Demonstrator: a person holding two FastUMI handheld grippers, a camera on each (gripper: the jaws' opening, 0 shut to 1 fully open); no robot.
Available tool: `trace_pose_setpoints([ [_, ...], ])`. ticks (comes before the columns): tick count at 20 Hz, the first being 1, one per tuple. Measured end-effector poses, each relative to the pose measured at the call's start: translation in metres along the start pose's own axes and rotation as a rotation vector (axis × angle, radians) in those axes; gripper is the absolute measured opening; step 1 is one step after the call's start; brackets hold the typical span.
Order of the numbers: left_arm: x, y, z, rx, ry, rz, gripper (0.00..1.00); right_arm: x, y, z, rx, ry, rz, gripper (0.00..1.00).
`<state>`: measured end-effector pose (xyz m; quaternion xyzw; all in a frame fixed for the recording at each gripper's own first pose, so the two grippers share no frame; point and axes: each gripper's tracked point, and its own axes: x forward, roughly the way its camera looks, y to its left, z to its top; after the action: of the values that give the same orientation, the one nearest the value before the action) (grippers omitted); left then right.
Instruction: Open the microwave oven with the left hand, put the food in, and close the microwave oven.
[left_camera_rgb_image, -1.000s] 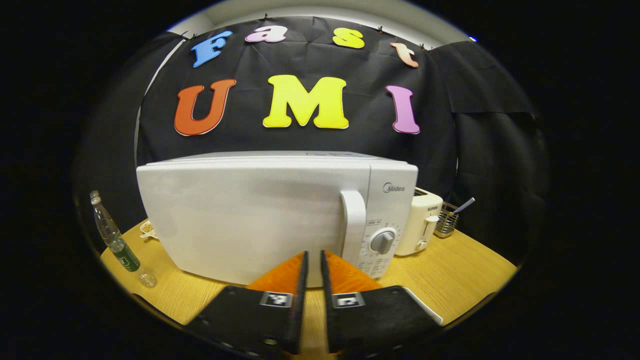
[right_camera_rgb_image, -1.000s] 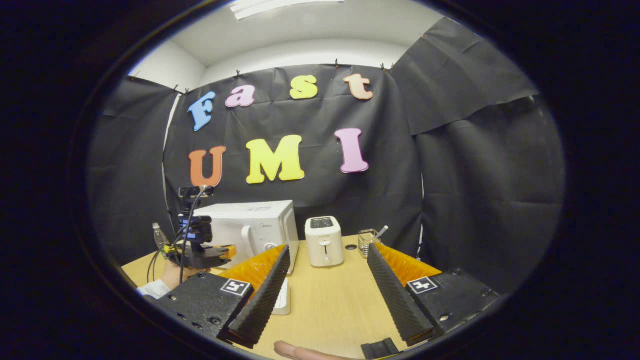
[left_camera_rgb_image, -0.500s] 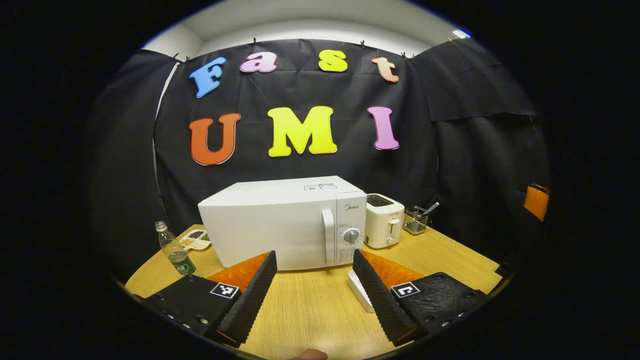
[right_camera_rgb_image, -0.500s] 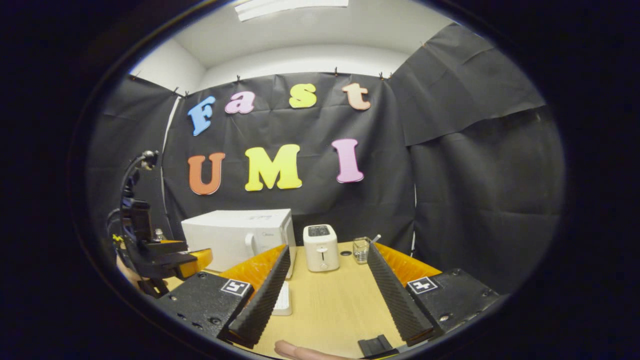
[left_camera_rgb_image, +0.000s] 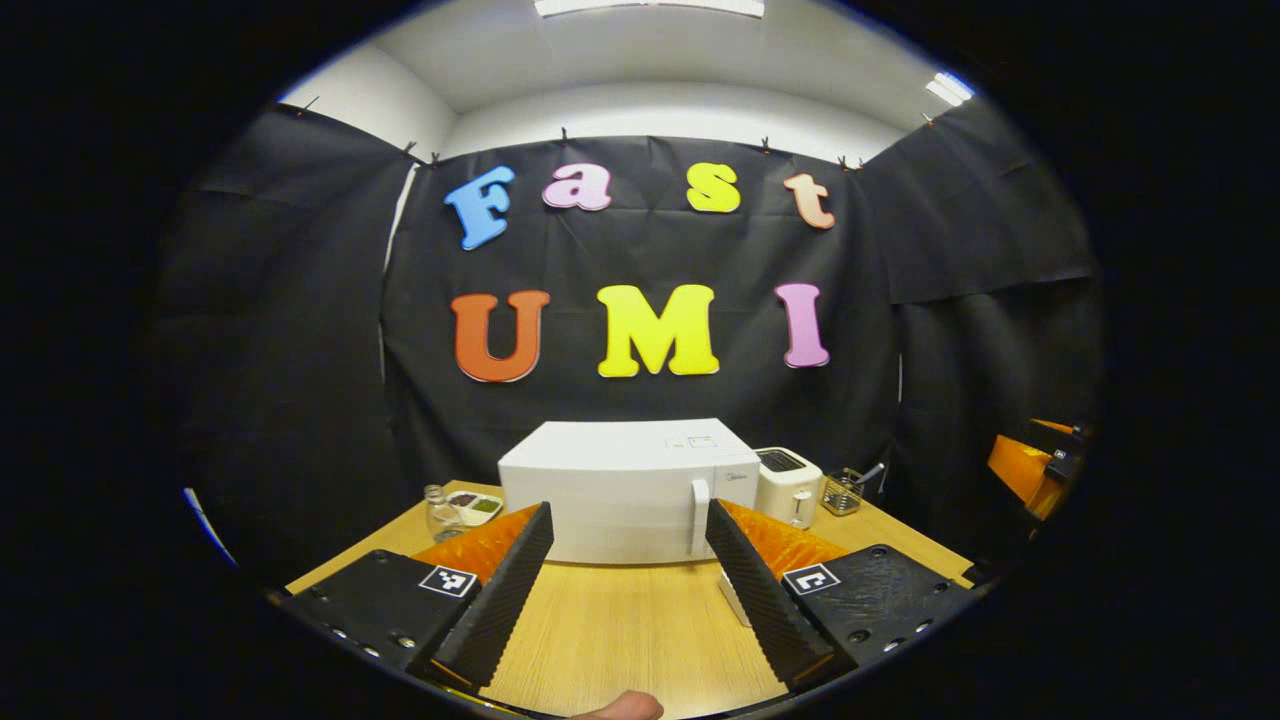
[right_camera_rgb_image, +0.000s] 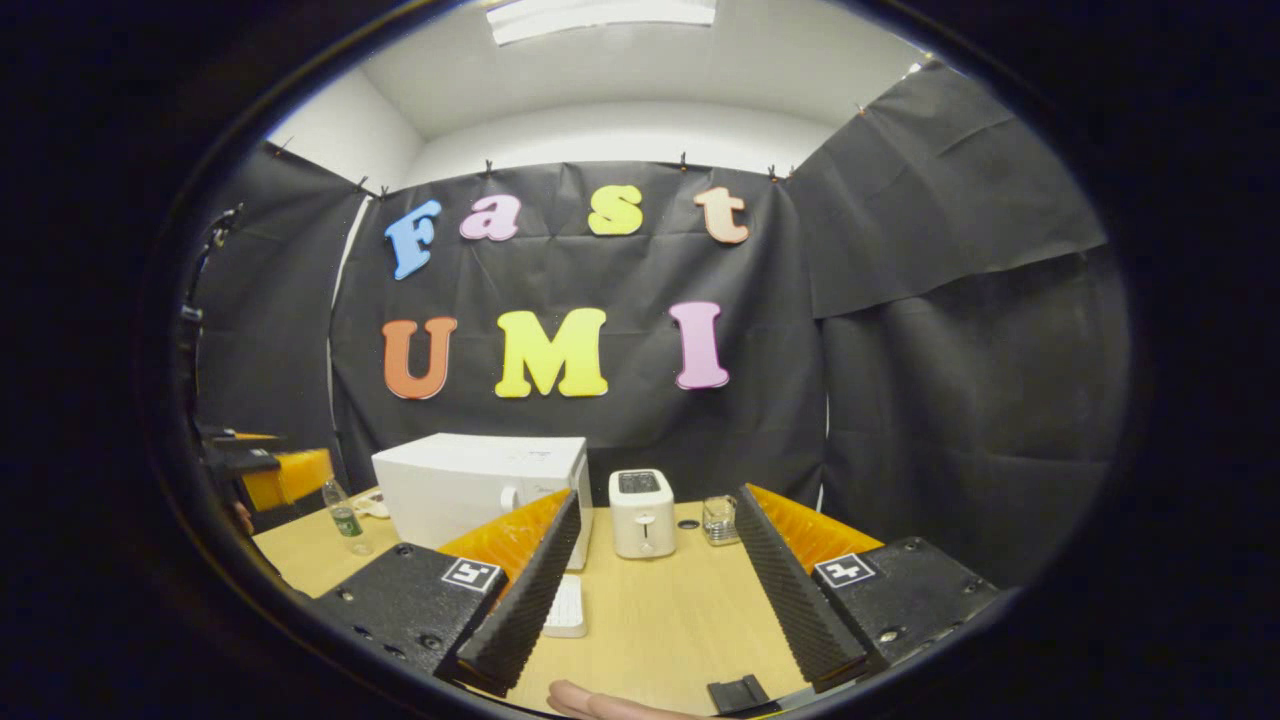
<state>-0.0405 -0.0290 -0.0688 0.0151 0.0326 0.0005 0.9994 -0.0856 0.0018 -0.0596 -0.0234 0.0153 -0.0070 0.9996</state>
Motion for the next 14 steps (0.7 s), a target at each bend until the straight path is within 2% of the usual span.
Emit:
trace_pose_setpoints([
  [4,-0.030,0.014,0.030,-0.031,-0.087,0.011,0.93,-0.012,0.001,0.024,-0.028,-0.049,-0.004,0.99],
  [5,-0.037,0.018,0.034,-0.040,-0.107,0.014,0.84,-0.015,0.003,0.030,-0.031,-0.060,0.001,0.99],
  [6,-0.046,0.018,0.035,-0.045,-0.119,0.011,0.93,-0.020,0.004,0.034,-0.033,-0.068,0.007,0.99],
  [7,-0.053,0.015,0.037,-0.043,-0.128,0.002,0.84,-0.024,0.005,0.037,-0.034,-0.077,0.011,0.99],
  [8,-0.059,0.011,0.038,-0.030,-0.138,-0.011,0.93,-0.028,0.005,0.039,-0.036,-0.081,0.013,0.99],
  [9,-0.065,0.009,0.040,-0.010,-0.153,-0.020,0.92,-0.028,0.005,0.040,-0.040,-0.084,0.014,0.99],
  [10,-0.069,0.008,0.040,0.018,-0.159,-0.018,0.81,-0.033,0.005,0.038,-0.043,-0.083,0.016,0.99],
  [11,-0.070,0.011,0.037,0.042,-0.156,-0.010,0.92,-0.035,0.005,0.038,-0.044,-0.082,0.016,0.99],
  [13,-0.076,0.015,0.037,0.061,-0.163,0.012,0.93,-0.036,0.002,0.040,-0.043,-0.084,0.005,0.99],
  [14,-0.081,0.012,0.037,0.053,-0.164,0.013,1.00,-0.037,0.000,0.040,-0.041,-0.086,0.000,0.99],
])
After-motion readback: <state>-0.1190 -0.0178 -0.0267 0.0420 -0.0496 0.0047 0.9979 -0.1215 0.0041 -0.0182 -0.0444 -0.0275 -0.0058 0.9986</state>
